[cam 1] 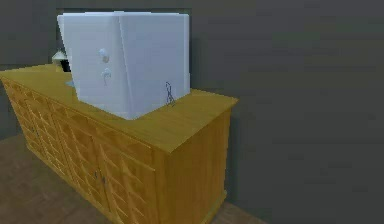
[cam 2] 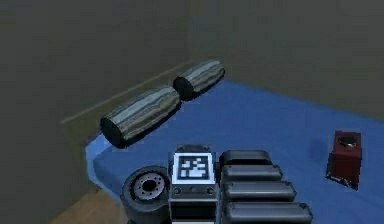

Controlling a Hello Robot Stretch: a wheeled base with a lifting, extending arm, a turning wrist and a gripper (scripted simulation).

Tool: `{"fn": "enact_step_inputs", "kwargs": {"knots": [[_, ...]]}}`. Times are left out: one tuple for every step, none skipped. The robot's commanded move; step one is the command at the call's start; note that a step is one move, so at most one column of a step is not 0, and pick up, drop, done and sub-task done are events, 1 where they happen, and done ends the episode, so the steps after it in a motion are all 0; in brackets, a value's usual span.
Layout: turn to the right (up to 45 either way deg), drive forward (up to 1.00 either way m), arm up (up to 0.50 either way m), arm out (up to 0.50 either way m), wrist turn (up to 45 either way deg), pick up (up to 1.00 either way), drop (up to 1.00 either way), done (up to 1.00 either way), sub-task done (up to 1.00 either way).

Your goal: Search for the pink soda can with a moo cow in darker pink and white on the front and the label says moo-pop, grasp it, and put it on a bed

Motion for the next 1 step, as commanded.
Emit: {"fn": "enact_step_inputs", "kwargs": {"knots": [[-9.0,0.00,0.00,0.00,0.0,0.00,0.00,0.00,0.00]]}}
